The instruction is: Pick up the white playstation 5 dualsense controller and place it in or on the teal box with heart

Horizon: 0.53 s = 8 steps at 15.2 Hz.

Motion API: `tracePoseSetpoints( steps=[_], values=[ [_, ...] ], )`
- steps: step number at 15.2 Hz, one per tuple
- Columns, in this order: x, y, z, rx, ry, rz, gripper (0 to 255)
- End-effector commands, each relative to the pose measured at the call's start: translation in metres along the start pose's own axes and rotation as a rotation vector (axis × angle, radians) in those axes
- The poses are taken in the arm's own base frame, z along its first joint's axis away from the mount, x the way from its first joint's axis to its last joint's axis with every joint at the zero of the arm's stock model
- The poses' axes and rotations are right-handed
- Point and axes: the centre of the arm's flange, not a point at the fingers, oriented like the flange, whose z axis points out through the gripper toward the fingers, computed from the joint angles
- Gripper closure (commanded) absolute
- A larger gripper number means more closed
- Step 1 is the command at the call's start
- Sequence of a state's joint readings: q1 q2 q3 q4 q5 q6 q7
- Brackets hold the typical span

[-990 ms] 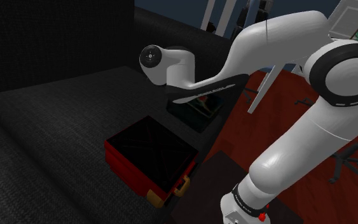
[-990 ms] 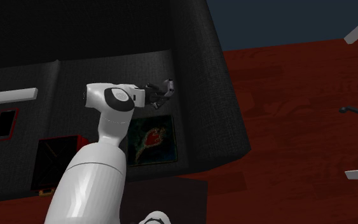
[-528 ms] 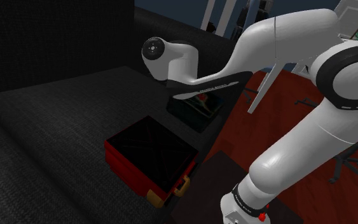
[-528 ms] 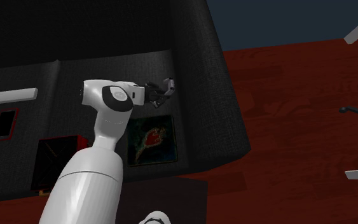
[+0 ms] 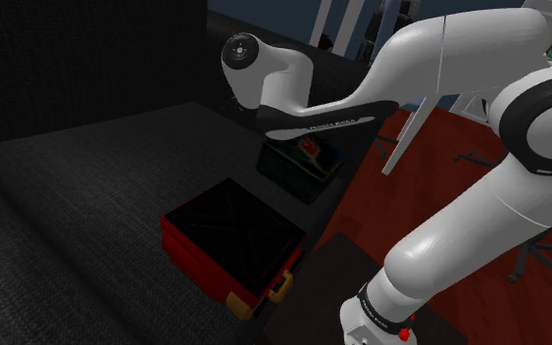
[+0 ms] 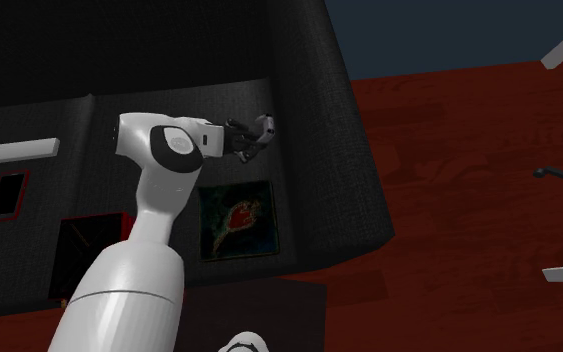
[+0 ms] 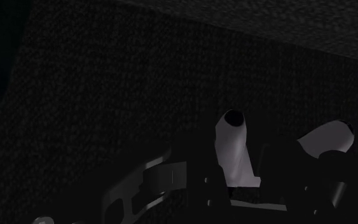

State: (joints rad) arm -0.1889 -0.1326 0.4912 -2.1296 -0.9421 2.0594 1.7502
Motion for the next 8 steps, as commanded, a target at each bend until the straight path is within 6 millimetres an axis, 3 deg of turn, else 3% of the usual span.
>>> tracePoseSetpoints(
  steps=[1,8],
  values=[
    [0.009,-0.001,-0.006,0.0,0.0,0.0,255],
    [0.038,0.0,-0.029,0.0,0.0,0.0,255]
  ],
)
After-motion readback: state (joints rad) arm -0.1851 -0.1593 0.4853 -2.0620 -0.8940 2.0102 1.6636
